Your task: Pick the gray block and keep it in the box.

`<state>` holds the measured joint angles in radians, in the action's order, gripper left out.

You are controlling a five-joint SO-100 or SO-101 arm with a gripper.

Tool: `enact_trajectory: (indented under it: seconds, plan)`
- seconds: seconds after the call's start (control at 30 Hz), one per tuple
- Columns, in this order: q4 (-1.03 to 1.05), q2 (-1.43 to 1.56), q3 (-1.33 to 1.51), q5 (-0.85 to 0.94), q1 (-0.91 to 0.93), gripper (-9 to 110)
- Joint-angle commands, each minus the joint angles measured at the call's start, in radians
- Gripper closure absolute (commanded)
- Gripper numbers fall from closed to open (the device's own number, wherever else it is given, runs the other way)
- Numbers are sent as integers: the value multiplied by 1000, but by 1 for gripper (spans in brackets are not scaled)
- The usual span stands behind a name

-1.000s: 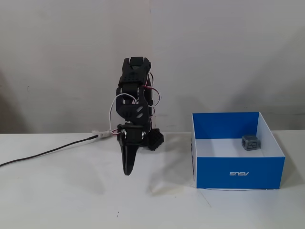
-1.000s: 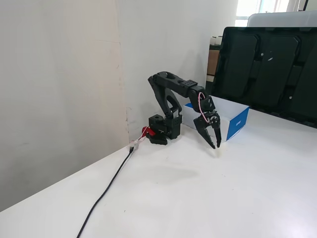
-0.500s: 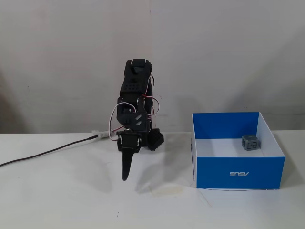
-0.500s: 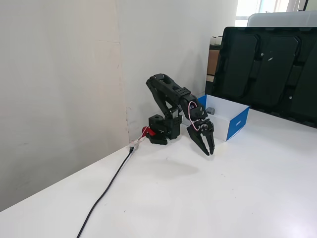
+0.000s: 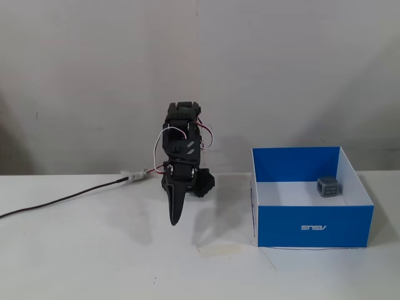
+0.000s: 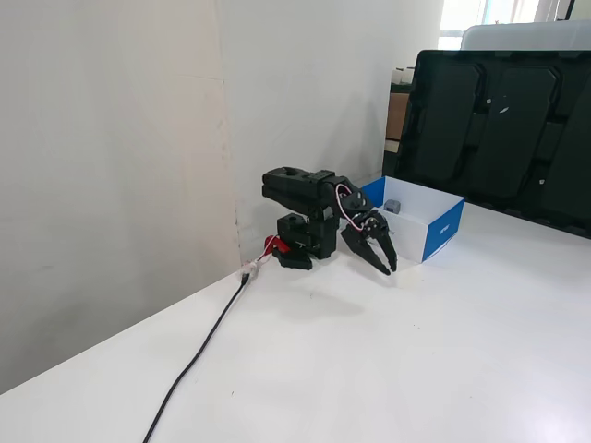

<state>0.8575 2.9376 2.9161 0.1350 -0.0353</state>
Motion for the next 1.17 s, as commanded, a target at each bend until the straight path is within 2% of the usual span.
enact_trajectory:
  seconds: [0.0, 0.1, 0.23, 1.13]
  plan:
    - [2, 26, -11, 12, 6, 101]
    - [23, 137, 37, 35, 5, 101]
    - [152, 485, 149, 61, -5, 99]
    - [176, 492, 146, 72, -9, 101]
